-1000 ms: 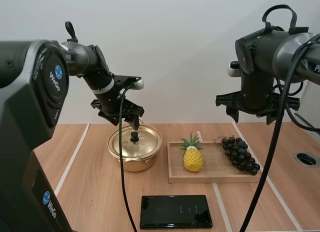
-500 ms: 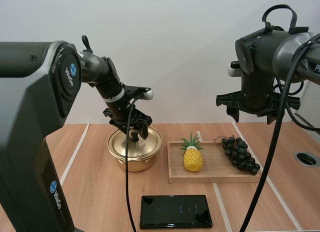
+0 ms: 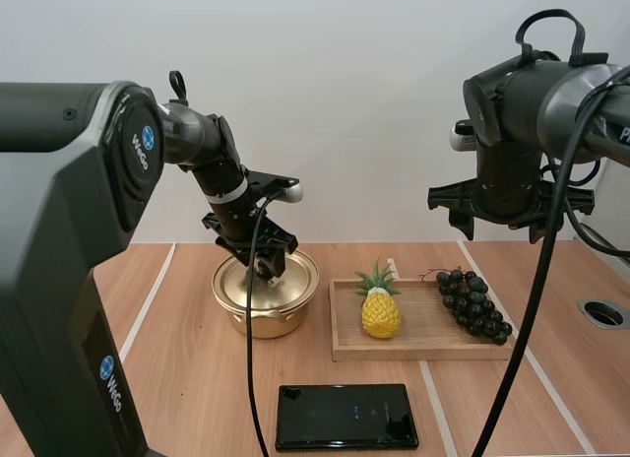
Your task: Open the pot, put the grape inside, and close it
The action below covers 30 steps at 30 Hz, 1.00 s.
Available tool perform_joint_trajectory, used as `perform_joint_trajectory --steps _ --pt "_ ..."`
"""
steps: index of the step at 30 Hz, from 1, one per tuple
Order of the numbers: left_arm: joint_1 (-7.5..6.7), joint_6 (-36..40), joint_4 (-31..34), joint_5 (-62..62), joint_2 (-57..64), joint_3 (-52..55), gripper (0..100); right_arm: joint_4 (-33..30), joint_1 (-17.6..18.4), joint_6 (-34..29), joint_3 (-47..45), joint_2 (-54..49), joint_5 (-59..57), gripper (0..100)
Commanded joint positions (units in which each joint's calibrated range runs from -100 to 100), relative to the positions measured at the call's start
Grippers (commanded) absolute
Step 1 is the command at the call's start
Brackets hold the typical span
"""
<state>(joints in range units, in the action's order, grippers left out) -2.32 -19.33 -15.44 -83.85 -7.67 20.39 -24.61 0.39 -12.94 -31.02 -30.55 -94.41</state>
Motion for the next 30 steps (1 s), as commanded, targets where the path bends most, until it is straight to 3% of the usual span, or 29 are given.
perform_joint_trajectory --steps 1,17,30 --pt "-0.22 1.6 0.0 0.4 0.0 0.2 0 -0.6 -0.1 -0.1 -0.2 -0.5 0.2 100" --pt "-0.22 5.0 -1.0 3.9 2.2 -1.8 1 -0.6 -0.1 -0.1 -0.2 -0.5 0.2 100" --pt "-0.22 8.8 -1.0 11.4 18.1 -10.5 1 -0.6 -0.1 -0.1 -0.2 -0.5 2.6 100"
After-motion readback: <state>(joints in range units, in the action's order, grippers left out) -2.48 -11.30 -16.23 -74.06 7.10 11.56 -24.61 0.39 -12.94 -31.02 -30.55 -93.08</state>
